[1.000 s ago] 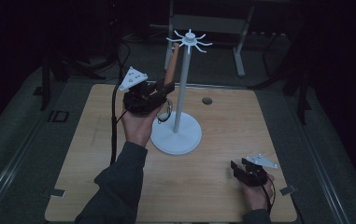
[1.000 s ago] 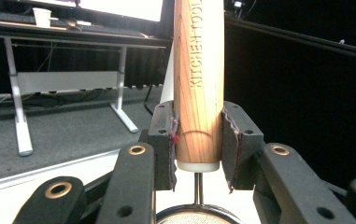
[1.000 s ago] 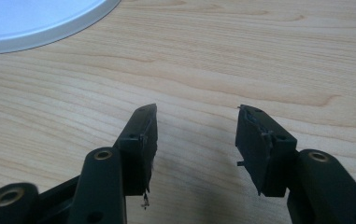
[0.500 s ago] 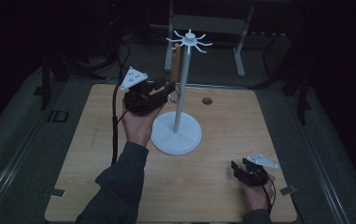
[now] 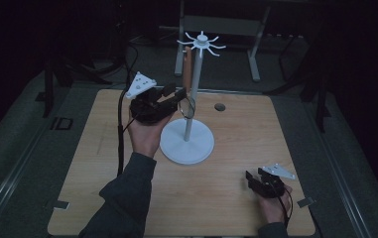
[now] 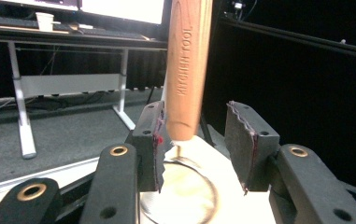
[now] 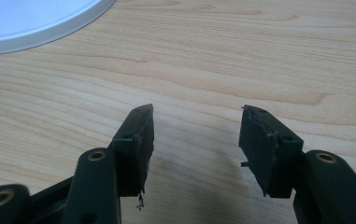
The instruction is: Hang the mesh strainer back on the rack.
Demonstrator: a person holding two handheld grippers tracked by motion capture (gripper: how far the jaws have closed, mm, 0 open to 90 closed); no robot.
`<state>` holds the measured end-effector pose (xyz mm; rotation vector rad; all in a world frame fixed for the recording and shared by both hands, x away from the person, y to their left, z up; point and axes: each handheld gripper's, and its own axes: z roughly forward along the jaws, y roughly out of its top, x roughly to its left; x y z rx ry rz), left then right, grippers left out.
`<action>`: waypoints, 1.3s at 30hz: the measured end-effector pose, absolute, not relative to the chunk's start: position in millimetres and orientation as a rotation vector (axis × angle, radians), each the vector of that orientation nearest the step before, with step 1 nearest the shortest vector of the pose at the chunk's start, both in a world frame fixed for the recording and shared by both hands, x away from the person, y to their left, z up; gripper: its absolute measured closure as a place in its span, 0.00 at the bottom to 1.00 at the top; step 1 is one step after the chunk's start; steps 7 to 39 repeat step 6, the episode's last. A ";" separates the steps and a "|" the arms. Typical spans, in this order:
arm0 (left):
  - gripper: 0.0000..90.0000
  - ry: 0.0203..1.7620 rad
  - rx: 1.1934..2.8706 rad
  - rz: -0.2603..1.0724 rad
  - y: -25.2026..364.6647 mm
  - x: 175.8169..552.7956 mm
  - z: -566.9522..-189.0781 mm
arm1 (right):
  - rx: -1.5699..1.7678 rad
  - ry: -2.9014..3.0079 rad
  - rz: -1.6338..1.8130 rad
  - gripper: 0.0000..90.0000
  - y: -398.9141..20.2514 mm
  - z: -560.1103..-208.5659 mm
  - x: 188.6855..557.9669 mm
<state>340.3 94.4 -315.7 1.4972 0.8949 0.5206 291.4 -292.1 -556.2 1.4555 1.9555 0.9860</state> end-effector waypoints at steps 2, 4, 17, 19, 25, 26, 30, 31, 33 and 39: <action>0.65 0.891 1.495 0.516 94.4 339.4 -315.5 | 1.457 1.953 0.985 0.49 -292.7 -556.3 291.3; 0.64 0.886 1.502 0.511 94.2 338.6 -315.3 | 1.459 1.953 0.983 0.49 -292.9 -556.3 291.2; 0.64 0.881 1.512 0.508 94.1 337.6 -315.8 | 1.461 1.956 0.976 0.48 -293.4 -556.9 291.6; 0.64 0.881 1.512 0.508 94.1 337.6 -315.8 | 1.461 1.956 0.976 0.48 -293.4 -556.9 291.6; 0.64 0.881 1.512 0.508 94.1 337.6 -315.8 | 1.461 1.956 0.976 0.48 -293.4 -556.9 291.6; 0.64 0.881 1.512 0.508 94.1 337.6 -315.8 | 1.461 1.956 0.976 0.48 -293.4 -556.9 291.6; 0.64 0.881 1.512 0.508 94.1 337.6 -315.8 | 1.461 1.956 0.976 0.48 -293.4 -556.9 291.6; 0.64 0.881 1.512 0.508 94.1 337.6 -315.8 | 1.461 1.956 0.976 0.48 -293.4 -556.9 291.6; 0.64 0.881 1.512 0.508 94.1 337.6 -315.8 | 1.461 1.956 0.976 0.48 -293.4 -556.9 291.6; 0.64 0.881 1.512 0.508 94.1 337.6 -315.8 | 1.461 1.956 0.976 0.48 -293.4 -556.9 291.6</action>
